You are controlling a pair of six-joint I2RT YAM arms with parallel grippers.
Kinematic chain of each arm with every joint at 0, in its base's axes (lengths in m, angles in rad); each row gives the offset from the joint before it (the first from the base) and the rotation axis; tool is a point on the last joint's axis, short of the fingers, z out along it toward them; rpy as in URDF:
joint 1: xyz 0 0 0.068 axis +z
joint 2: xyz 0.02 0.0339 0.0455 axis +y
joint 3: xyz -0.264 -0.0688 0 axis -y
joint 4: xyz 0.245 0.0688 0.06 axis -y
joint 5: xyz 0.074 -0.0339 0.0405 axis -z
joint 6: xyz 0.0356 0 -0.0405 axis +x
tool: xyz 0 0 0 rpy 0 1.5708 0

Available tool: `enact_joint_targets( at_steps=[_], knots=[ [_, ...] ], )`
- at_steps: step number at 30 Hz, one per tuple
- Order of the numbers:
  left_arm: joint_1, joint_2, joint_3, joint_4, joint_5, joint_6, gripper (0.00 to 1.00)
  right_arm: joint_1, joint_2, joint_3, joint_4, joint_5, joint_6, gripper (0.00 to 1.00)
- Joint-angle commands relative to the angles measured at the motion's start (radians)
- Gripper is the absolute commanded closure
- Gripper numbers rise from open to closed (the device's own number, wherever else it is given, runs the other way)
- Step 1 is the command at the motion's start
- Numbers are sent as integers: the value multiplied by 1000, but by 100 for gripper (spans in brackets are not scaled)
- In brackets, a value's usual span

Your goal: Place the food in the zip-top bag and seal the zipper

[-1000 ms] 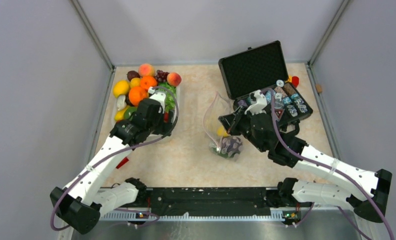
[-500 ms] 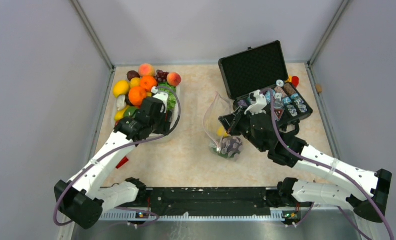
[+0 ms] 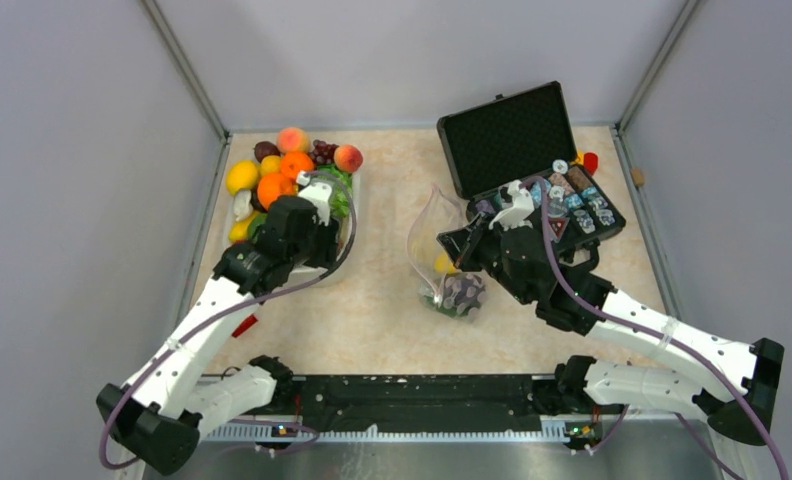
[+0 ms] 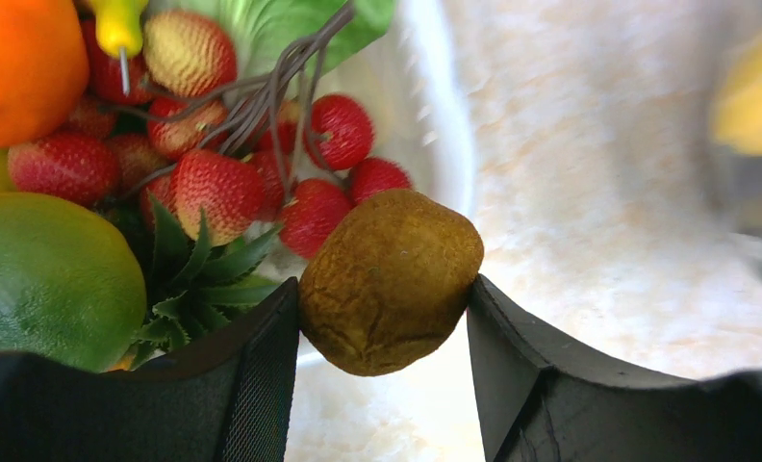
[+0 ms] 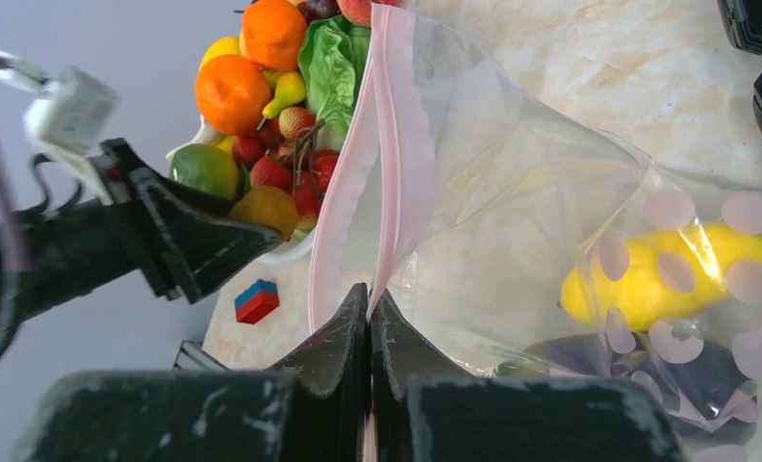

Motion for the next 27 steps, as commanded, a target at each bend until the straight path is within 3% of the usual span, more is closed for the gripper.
enact_joint_targets(
  at_steps=[1,8,15,27],
  knots=[
    [3,-124,40,167,164,-16,53,-3,-3,17,22,11,-15,100],
    [2,-238,-35,431,396,-151,48,-2,3,14,33,8,-11,100],
    [0,-202,-76,678,704,-310,48,-3,18,15,43,-2,-8,100],
    [-93,-93,-132,864,749,-413,46,-4,20,25,43,-7,-12,100]
  ],
)
